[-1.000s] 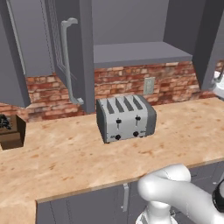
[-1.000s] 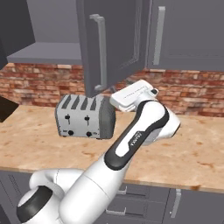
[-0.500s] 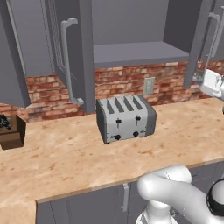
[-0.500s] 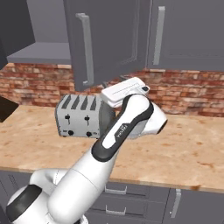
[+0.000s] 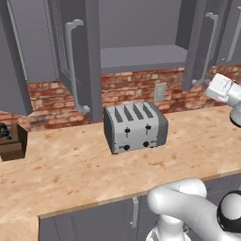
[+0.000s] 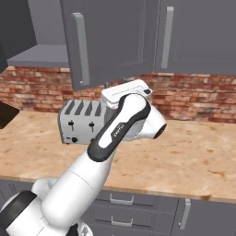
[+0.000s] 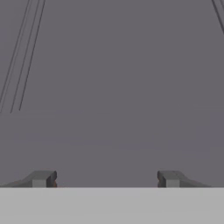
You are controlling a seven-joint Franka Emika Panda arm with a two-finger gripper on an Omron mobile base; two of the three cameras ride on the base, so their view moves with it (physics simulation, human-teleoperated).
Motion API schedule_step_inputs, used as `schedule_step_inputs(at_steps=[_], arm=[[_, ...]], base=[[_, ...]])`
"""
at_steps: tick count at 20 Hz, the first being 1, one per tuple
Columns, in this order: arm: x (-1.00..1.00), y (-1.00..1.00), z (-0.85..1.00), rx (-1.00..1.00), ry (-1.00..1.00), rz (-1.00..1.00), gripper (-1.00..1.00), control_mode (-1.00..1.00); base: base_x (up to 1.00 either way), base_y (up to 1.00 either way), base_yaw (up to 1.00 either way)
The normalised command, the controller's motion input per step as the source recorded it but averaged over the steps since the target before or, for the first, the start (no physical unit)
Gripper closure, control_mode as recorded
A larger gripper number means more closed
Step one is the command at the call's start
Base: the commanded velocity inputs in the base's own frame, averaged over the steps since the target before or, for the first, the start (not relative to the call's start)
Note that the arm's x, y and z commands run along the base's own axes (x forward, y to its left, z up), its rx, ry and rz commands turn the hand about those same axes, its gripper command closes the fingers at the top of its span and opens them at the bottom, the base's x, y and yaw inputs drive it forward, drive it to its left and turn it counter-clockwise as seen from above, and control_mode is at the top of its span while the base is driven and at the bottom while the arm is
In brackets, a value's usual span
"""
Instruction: Close all open cabinet doors.
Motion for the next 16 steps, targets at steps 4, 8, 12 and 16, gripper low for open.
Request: schedule_step_inputs(at_steps=[4, 8, 12, 16], arm=[[0.20, 0.21, 0.04, 0.00, 0.00, -0.04, -1.00, -1.00], [0.24, 0.26, 0.05, 0.00, 0.00, -0.05, -1.00, -1.00], [0.33, 0.35, 0.01, 0.00, 0.00, -0.06, -1.00, -1.00], [0.36, 0.39, 0.00, 0.00, 0.00, -0.07, -1.00, -1.00]], base=[[0.00, 0.00, 0.00], [0.00, 0.00, 0.00], [0.00, 0.00, 0.00], [0.00, 0.00, 0.00]])
